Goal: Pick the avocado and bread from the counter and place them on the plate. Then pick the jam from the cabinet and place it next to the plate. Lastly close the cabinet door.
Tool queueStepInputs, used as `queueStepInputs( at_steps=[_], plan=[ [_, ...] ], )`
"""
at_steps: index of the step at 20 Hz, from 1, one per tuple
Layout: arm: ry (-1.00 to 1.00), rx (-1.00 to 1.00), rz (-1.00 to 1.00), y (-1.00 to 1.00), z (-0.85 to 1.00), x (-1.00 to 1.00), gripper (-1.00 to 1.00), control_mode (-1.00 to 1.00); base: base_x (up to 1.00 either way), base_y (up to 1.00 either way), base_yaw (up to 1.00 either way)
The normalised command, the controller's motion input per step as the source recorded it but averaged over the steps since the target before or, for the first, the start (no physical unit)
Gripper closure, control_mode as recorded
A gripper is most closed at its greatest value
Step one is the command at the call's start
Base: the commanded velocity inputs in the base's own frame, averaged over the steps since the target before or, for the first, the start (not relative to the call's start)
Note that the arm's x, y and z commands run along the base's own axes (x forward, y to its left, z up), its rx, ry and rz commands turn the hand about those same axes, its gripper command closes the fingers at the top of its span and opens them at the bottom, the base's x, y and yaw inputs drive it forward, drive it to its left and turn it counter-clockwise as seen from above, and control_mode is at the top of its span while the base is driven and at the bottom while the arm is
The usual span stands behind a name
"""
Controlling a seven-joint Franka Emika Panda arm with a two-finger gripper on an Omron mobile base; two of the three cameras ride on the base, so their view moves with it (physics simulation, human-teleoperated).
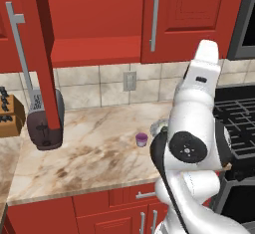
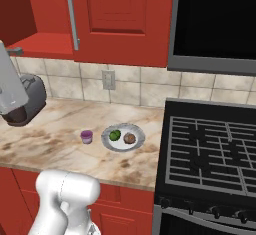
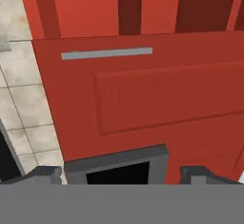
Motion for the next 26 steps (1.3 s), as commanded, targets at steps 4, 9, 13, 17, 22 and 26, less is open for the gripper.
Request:
queueStepInputs(
  at_steps=[4,9,13,17,22,26],
  plan=[
    [-0.16,-0.04,-0.37,0.63,0.00,-0.59,-1.00,-1.00,0.00,0.00,0.00],
    [-0.16,-0.04,-0.38,0.69,0.00,-0.43,-1.00,-1.00,0.00,0.00,0.00],
    [-0.17,-0.04,-0.38,0.66,0.00,-0.49,-1.00,-1.00,0.00,0.00,0.00],
    [-0.16,-0.03,-0.35,0.59,0.00,-0.62,-1.00,-1.00,0.00,0.00,0.00],
    [-0.11,-0.01,-0.28,0.58,-0.02,-0.90,-1.00,-1.00,0.00,0.00,0.00],
    [0.01,-0.06,-0.20,0.86,-0.23,-0.65,-1.00,-1.00,0.00,0.00,0.00]
  ],
)
